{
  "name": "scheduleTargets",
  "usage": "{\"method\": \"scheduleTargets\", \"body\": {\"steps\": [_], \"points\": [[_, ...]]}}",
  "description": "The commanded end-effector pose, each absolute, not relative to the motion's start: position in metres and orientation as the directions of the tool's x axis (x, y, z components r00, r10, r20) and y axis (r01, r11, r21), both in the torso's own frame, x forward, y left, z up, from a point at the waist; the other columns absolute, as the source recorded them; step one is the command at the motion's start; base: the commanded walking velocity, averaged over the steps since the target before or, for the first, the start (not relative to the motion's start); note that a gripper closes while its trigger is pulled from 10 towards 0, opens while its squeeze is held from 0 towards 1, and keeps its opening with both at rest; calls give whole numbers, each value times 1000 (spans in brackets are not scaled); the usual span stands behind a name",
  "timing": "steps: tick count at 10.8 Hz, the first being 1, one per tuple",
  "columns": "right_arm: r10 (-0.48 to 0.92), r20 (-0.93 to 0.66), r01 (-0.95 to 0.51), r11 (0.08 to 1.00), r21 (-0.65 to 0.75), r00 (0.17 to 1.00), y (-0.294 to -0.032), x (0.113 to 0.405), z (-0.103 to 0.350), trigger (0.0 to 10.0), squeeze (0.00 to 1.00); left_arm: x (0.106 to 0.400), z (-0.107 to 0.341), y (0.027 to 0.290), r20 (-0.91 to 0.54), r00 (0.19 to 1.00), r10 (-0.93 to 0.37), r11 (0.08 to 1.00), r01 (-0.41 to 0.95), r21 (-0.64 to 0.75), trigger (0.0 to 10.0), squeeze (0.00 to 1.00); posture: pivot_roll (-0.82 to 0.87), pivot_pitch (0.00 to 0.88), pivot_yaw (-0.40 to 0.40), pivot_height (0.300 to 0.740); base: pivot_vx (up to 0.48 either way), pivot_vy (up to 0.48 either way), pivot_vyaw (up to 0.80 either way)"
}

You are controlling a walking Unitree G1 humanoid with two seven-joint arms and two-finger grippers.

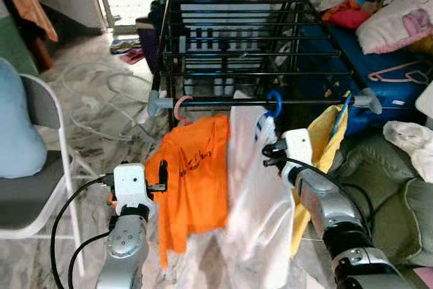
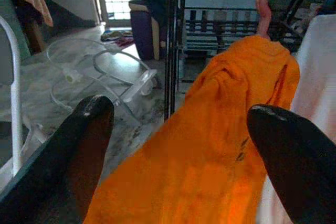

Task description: Hang hanger

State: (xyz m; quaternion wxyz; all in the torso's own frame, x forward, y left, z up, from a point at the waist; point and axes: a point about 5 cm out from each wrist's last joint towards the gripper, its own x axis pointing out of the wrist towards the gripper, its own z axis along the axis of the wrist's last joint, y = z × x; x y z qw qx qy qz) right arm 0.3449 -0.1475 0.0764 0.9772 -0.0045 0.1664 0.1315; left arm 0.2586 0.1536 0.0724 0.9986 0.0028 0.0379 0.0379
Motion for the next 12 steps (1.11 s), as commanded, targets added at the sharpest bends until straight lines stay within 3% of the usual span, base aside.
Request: {"method": "scheduleTargets", "body": {"steps": [1,2,5,8,12], "points": [[265,-311,-260,964,59,913,-140,353,87,10000,0,261,72,155,-81,994,78,997,-76,24,10000,0,-23,0,-10,740,0,0,0],[259,-324,-226,964,138,910,-137,357,89,10000,0,261,72,155,-80,994,78,997,-76,27,10000,0,-19,0,-8,740,0,0,0],[259,-350,-234,966,114,900,-132,368,97,10000,0,260,72,154,-84,994,73,997,-70,35,10000,0,-9,0,-8,740,0,0,0],[313,-444,-282,950,136,840,-114,359,79,10000,0,258,71,155,-92,993,76,997,-73,38,10000,0,9,0,-10,740,0,0,0],[289,-499,-245,957,154,817,-122,347,60,10000,0,256,70,154,-102,993,64,997,-61,37,10000,0,-1,0,-2,740,0,0,0]]}}
